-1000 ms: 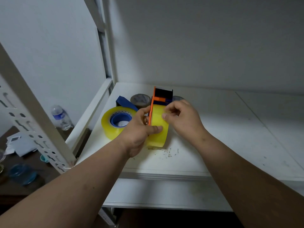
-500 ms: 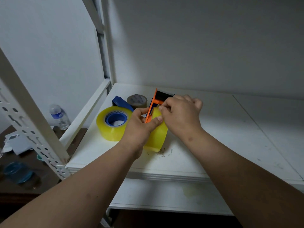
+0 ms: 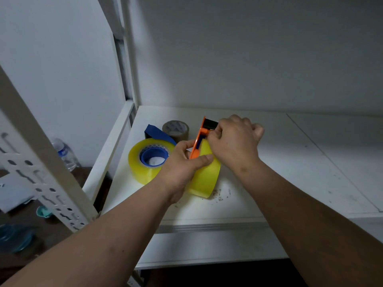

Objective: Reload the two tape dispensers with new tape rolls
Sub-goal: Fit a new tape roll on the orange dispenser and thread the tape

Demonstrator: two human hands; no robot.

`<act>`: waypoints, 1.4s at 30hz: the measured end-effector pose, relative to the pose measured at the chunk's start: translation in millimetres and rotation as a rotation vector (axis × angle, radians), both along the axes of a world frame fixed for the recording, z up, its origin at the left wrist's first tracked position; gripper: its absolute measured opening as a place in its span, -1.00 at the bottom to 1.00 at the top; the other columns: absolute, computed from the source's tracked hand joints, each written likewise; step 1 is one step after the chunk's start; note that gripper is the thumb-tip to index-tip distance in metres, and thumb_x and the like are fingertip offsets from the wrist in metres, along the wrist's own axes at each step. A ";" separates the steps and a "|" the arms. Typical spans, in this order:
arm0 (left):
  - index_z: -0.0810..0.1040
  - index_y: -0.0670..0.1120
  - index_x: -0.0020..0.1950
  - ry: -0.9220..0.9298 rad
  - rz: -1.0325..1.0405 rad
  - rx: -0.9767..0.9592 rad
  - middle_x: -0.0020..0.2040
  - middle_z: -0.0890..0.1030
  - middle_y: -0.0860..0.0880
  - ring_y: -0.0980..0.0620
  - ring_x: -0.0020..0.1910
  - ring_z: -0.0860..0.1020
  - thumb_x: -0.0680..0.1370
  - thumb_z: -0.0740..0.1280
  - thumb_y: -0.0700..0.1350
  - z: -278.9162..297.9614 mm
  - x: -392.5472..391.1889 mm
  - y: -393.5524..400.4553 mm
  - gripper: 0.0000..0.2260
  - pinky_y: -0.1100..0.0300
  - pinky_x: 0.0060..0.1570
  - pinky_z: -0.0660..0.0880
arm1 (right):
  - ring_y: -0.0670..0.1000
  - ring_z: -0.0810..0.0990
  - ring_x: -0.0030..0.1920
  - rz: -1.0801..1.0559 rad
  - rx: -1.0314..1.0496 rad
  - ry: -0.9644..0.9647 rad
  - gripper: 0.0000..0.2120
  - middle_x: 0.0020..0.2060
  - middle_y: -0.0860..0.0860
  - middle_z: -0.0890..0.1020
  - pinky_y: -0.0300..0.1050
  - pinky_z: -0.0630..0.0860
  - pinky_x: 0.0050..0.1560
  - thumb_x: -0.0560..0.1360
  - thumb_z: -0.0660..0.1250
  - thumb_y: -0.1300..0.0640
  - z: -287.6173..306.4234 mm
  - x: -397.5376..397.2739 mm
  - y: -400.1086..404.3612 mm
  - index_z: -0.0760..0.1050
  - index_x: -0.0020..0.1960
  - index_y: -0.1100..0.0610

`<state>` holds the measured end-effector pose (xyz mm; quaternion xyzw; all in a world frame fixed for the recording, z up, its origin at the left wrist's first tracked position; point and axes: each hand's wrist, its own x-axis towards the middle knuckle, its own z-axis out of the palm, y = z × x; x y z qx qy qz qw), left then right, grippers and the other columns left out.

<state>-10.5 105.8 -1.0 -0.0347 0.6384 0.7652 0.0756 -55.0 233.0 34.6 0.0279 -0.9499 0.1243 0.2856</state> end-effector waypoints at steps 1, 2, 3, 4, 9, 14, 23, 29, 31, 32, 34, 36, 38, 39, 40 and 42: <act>0.45 -0.11 0.32 0.019 0.001 0.003 0.17 0.63 -0.25 -0.21 0.15 0.63 0.47 0.48 -0.20 -0.8 0.0 -0.5 -0.56 -0.05 0.14 0.56 | 0.12 0.47 -0.08 -0.009 -0.008 -0.009 -0.86 -0.23 0.01 0.53 -0.02 0.10 -0.07 0.35 0.17 0.03 0.3 -0.5 -1.3 0.40 -0.35 0.04; 0.45 -0.12 0.31 0.040 0.006 0.006 0.12 0.65 -0.24 -0.18 0.10 0.64 0.48 0.48 -0.19 -1.9 0.1 -0.2 -0.57 -0.05 0.13 0.55 | 0.12 0.47 -0.08 -0.020 -0.012 -0.015 -0.86 -0.23 0.01 0.54 -0.02 0.08 -0.08 0.35 0.18 0.04 0.4 -0.5 -2.2 0.42 -0.34 0.05; 0.47 -0.12 0.29 0.060 0.018 0.007 0.02 0.65 -0.19 -0.11 0.02 0.64 0.48 0.48 -0.17 -3.6 0.3 0.1 -0.59 -0.02 0.09 0.55 | 0.12 0.47 -0.08 -0.030 -0.010 -0.017 -0.85 -0.23 0.01 0.54 -0.03 0.08 -0.09 0.35 0.19 0.04 0.1 -0.6 -3.1 0.44 -0.34 0.06; 0.48 -0.12 0.25 0.081 0.034 0.003 -0.10 0.62 -0.11 -0.03 -0.08 0.61 0.48 0.49 -0.16 -6.0 -0.6 0.0 -0.62 0.06 0.00 0.55 | 0.12 0.47 -0.08 -0.038 -0.004 -0.017 -0.85 -0.24 0.01 0.54 -0.02 0.08 -0.09 0.35 0.19 0.05 0.0 -0.5 -4.0 0.44 -0.33 0.07; 0.57 -0.07 0.07 0.134 0.106 -0.045 -0.43 0.47 0.17 0.21 -0.38 0.45 0.46 0.51 -0.03 -12.0 -2.8 -6.2 -0.74 0.36 -0.30 0.41 | 0.12 0.47 -0.11 -0.076 -0.006 -0.027 -0.87 -0.28 0.00 0.47 0.00 0.11 -0.08 0.34 0.16 0.05 1.4 -1.1 -9.8 0.39 -0.35 0.06; 0.62 -0.01 0.01 0.096 0.106 -0.112 -0.21 0.50 -0.10 0.12 -0.25 0.46 0.45 0.45 0.17 -11.4 -1.2 -17.1 -0.71 0.16 -0.14 0.47 | 0.13 0.48 -0.12 -0.073 0.030 -0.033 -0.86 -0.26 0.01 0.44 0.01 0.15 -0.07 0.38 0.18 0.08 -2.0 2.7 -14.8 0.39 -0.32 0.08; 0.52 0.00 0.20 0.036 -0.086 -0.074 0.06 0.69 -0.15 -0.14 0.04 0.68 0.26 0.57 0.00 -11.8 0.3 -30.0 -0.46 -0.09 0.09 0.62 | 0.13 0.48 -0.11 -0.039 0.114 -0.053 -0.86 -0.25 0.00 0.42 0.01 0.14 -0.03 0.41 0.19 0.10 4.6 -0.8 -19.3 0.40 -0.31 0.08; 0.58 0.00 0.08 0.101 0.024 -0.078 -0.19 0.63 0.02 0.02 -0.13 0.63 0.27 0.56 0.08 -14.1 1.2 -23.8 -0.56 -0.01 0.01 0.60 | 0.11 0.47 -0.13 -0.041 0.055 -0.062 -0.85 -0.26 0.01 0.45 0.01 0.15 -0.03 0.39 0.19 0.10 4.7 -1.9 -17.9 0.36 -0.35 0.09; 0.60 -0.09 0.06 0.094 0.063 -0.074 -0.19 0.57 -0.06 -0.05 -0.15 0.58 0.28 0.54 0.12 -11.8 -1.1 -22.2 -0.54 -0.16 0.06 0.57 | 0.12 0.47 -0.12 -0.029 0.083 -0.064 -0.84 -0.26 0.01 0.43 0.04 0.17 0.02 0.41 0.18 0.10 6.7 -2.7 -18.9 0.34 -0.34 0.08; 0.61 -0.12 0.05 0.090 0.073 -0.067 -0.20 0.54 -0.08 -0.07 -0.16 0.54 0.28 0.54 0.14 -10.9 -2.3 -21.7 -0.52 -0.19 0.05 0.56 | 0.12 0.47 -0.12 -0.025 0.097 -0.067 -0.84 -0.25 0.01 0.42 0.04 0.18 0.03 0.42 0.19 0.10 7.6 -3.0 -18.9 0.35 -0.33 0.08; 0.62 -0.14 0.03 0.090 0.083 -0.065 -0.23 0.52 -0.08 -0.09 -0.18 0.52 0.28 0.54 0.16 -8.9 -4.3 -21.3 -0.52 -0.14 -0.01 0.55 | 0.13 0.48 -0.10 -0.019 0.114 -0.070 -0.84 -0.24 0.01 0.42 0.05 0.18 0.04 0.43 0.19 0.10 8.4 -3.9 -18.2 0.36 -0.31 0.08; 0.64 -0.09 0.00 0.075 0.092 -0.086 -0.16 0.62 -0.15 -0.15 -0.11 0.61 0.28 0.54 0.17 -7.2 -6.0 -21.3 -0.55 -0.16 0.08 0.56 | 0.13 0.48 -0.08 -0.013 0.121 -0.067 -0.84 -0.23 0.01 0.42 0.05 0.18 0.05 0.45 0.19 0.09 7.7 -4.6 -17.8 0.37 -0.30 0.08; 0.63 -0.06 -0.02 0.059 0.104 -0.103 -0.01 0.68 -0.23 -0.22 0.01 0.66 0.28 0.53 0.19 -6.3 -7.8 -22.0 -0.58 -0.23 0.13 0.57 | 0.13 0.48 -0.08 -0.008 0.130 -0.051 -0.83 -0.22 0.02 0.43 0.05 0.18 0.05 0.46 0.19 0.08 6.9 -6.0 -19.6 0.37 -0.30 0.08; 0.62 -0.05 -0.04 0.057 0.111 -0.112 0.02 0.68 -0.24 -0.22 0.02 0.66 0.29 0.53 0.19 -5.5 -8.8 -22.8 -0.60 -0.25 0.11 0.57 | 0.13 0.48 -0.08 -0.005 0.135 -0.037 -0.83 -0.21 0.03 0.46 0.05 0.18 0.05 0.46 0.20 0.08 6.6 -6.8 -21.3 0.37 -0.30 0.08; 0.62 -0.04 -0.04 0.053 0.113 -0.122 0.03 0.68 -0.23 -0.23 0.03 0.67 0.30 0.53 0.19 -4.5 -9.7 -23.9 -0.61 -0.25 0.10 0.58 | 0.13 0.48 -0.08 -0.002 0.143 -0.020 -0.82 -0.20 0.04 0.48 0.05 0.17 0.05 0.46 0.20 0.08 6.1 -7.5 -23.2 0.37 -0.30 0.08; 0.61 -0.05 0.00 0.043 0.105 -0.133 0.04 0.69 -0.21 -0.22 0.06 0.66 0.34 0.53 0.17 -3.4 -11.9 -26.5 -0.62 -0.25 0.10 0.58 | 0.14 0.48 -0.09 -0.003 0.169 0.017 -0.83 -0.22 0.04 0.47 0.05 0.16 0.03 0.45 0.21 0.08 3.8 -8.4 -25.7 0.37 -0.31 0.08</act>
